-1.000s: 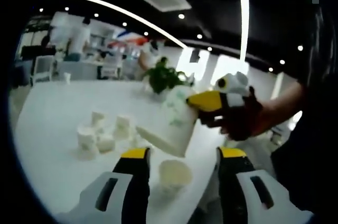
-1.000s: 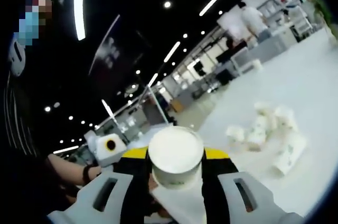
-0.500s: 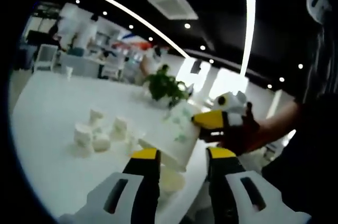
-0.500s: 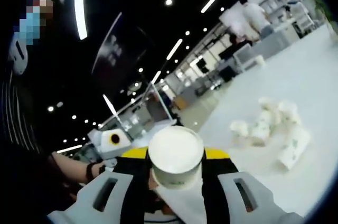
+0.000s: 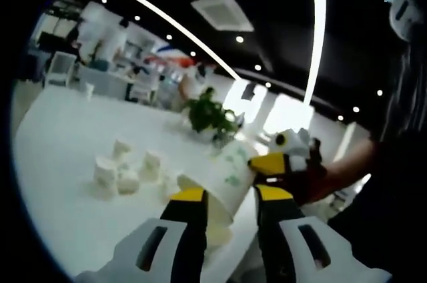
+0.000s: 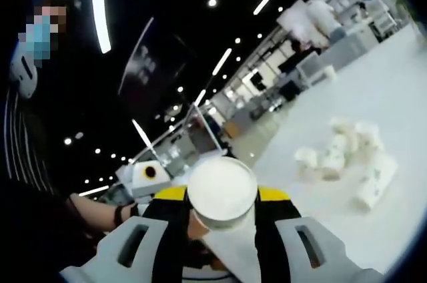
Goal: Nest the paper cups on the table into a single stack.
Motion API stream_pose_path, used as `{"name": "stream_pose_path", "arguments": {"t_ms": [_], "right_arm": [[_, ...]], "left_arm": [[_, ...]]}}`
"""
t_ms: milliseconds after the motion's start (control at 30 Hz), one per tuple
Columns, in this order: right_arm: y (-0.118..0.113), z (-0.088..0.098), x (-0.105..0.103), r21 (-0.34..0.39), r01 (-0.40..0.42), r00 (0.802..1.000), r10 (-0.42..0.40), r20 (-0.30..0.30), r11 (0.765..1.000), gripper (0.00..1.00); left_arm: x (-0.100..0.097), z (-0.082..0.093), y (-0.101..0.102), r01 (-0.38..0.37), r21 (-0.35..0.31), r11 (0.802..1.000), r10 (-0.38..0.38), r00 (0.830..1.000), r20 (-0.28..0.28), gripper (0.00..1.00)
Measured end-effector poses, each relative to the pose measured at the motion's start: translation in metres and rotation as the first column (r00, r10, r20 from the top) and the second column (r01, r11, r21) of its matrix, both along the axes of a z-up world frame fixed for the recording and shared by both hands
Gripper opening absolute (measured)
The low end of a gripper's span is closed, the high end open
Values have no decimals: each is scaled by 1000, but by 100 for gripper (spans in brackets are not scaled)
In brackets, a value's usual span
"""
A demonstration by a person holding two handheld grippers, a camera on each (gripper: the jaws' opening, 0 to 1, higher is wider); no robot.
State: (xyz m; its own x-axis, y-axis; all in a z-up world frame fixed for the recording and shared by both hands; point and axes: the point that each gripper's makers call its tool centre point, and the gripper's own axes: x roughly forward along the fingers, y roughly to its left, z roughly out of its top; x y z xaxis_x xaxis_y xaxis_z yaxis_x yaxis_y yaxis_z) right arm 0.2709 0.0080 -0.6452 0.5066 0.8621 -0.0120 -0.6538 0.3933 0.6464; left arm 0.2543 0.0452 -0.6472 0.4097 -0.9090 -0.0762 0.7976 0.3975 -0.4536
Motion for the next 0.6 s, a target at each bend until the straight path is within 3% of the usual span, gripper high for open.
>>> {"name": "stream_pose_path", "arguments": {"t_ms": [133,600], "right_arm": [[2,-2,-3,4,-15,1000,15,-5,1000,35],[2,-7,-8,43,-52,998,54,-42,998,35]], "left_arm": [[4,1,4,-24,0,1000,24,1000,-2,17],[1,3,4,-6,-27,1000,5,999,-45,12]]}}
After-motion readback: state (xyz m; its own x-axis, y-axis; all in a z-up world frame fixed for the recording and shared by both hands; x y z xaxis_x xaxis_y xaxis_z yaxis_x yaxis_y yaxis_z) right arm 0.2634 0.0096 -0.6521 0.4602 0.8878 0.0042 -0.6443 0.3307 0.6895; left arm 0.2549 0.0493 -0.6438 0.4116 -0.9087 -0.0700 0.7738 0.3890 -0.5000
